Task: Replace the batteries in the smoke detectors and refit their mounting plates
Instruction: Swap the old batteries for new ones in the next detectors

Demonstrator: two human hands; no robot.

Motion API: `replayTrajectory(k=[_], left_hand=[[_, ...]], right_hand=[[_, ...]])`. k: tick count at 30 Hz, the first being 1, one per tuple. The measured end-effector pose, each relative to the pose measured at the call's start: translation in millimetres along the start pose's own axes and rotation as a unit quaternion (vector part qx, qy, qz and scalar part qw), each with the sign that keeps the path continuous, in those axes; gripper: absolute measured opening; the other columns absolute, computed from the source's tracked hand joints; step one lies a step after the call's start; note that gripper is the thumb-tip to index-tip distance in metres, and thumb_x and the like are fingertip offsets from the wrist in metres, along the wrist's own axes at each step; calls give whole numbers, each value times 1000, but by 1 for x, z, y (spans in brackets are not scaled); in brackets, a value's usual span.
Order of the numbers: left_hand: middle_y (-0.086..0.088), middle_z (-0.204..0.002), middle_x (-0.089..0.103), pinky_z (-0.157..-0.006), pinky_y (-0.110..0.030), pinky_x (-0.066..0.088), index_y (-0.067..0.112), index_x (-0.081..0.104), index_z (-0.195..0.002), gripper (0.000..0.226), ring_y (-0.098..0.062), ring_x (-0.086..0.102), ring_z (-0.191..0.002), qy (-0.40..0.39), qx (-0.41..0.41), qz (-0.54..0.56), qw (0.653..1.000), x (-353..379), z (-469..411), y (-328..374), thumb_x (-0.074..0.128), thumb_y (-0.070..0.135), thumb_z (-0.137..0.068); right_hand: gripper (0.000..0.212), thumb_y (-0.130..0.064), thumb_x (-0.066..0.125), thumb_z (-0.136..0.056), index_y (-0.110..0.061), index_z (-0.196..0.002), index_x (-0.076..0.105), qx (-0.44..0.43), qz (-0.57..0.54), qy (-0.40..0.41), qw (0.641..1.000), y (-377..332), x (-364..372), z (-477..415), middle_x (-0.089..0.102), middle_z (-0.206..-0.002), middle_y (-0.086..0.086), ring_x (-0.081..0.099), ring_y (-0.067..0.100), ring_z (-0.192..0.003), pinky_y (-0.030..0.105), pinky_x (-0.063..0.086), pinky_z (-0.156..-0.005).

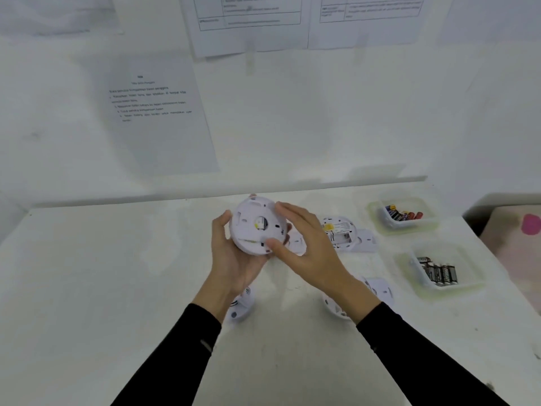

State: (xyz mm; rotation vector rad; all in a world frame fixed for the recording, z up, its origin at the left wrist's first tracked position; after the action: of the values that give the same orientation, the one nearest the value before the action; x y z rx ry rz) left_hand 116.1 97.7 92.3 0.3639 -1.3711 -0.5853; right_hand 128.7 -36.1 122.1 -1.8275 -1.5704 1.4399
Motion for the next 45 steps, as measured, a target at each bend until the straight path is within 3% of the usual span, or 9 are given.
replayTrajectory(k=[3,6,11,16,22,29,38,41,45], left_hand=[[-13,-126,63,-108,-47,40,19,56,-132,55,-30,61,-115,-11,0,-12,1000,22,-1,-33,40,57,-95],[-10,-122,66,-100,-42,47,21,57,-129,53,-27,63,-112,-16,-20,-42,999,42,-4,-64,36,58,-97],[-11,-120,67,-93,-43,53,20,60,-126,52,-28,65,-109,-34,-45,-41,998,79,-11,-110,36,56,-97],[-12,-114,69,-82,-41,59,19,62,-119,48,-28,69,-102,-37,-46,-46,997,106,-24,-148,35,52,-99],[-17,-130,61,-95,-51,51,16,56,-132,57,-35,63,-115,-44,-74,-60,994,116,-36,-185,39,57,-96],[-18,-119,67,-82,-46,59,13,61,-125,57,-33,68,-106,-46,-92,-68,992,124,-41,-205,40,56,-94],[-19,-137,59,-96,-49,53,11,57,-134,65,-37,57,-124,1,-75,-51,996,114,-44,-208,36,60,-96],[-21,-141,55,-105,-50,46,12,52,-142,70,-38,53,-129,34,-45,-48,997,101,-45,-200,40,62,-93],[-22,-135,59,-94,-50,54,13,51,-142,69,-37,67,-109,53,0,-24,998,91,-43,-184,46,59,-91]], right_hand=[[66,-51,68,-81,-24,-138,51,-40,71,-2,997,0,-23,8,43,-134,-10,38,7,-123,26,38,-103],[68,-59,64,-76,-28,-135,53,-47,132,5,990,7,-56,19,42,-126,-10,35,7,-117,20,29,-102],[68,-56,62,-73,-28,-134,53,-66,181,-27,981,24,-113,35,44,-122,-5,32,7,-112,32,28,-99],[72,-51,58,-70,-25,-136,49,-70,223,-93,968,41,-159,43,43,-121,-5,36,11,-110,27,23,-97],[71,-33,75,-67,-18,-132,50,-82,187,-142,969,61,-188,49,45,-122,-3,39,13,-105,28,30,-95],[69,-25,77,-70,-9,-132,52,-135,204,-156,957,74,-204,58,48,-126,6,44,22,-109,28,34,-101],[70,-28,68,-69,-13,-134,47,-113,116,-48,986,74,-223,79,38,-123,-3,40,16,-115,22,34,-103],[69,-30,68,-70,-10,-133,49,-123,162,-90,975,84,-217,102,42,-121,1,41,16,-111,24,36,-101],[69,-29,71,-70,-10,-133,51,-106,194,-220,950,111,-192,150,48,-117,6,47,22,-104,27,42,-94]])
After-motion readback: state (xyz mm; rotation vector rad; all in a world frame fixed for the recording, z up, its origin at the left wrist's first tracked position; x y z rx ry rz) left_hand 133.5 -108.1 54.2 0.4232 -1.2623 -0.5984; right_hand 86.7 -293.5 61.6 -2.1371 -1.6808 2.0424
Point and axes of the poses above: each hand's wrist, its own z-axis away from the middle knuckle, its own x-axis out of the palm, y = z × x, the point moved 5 cm from there along -z, towards the middle knuckle
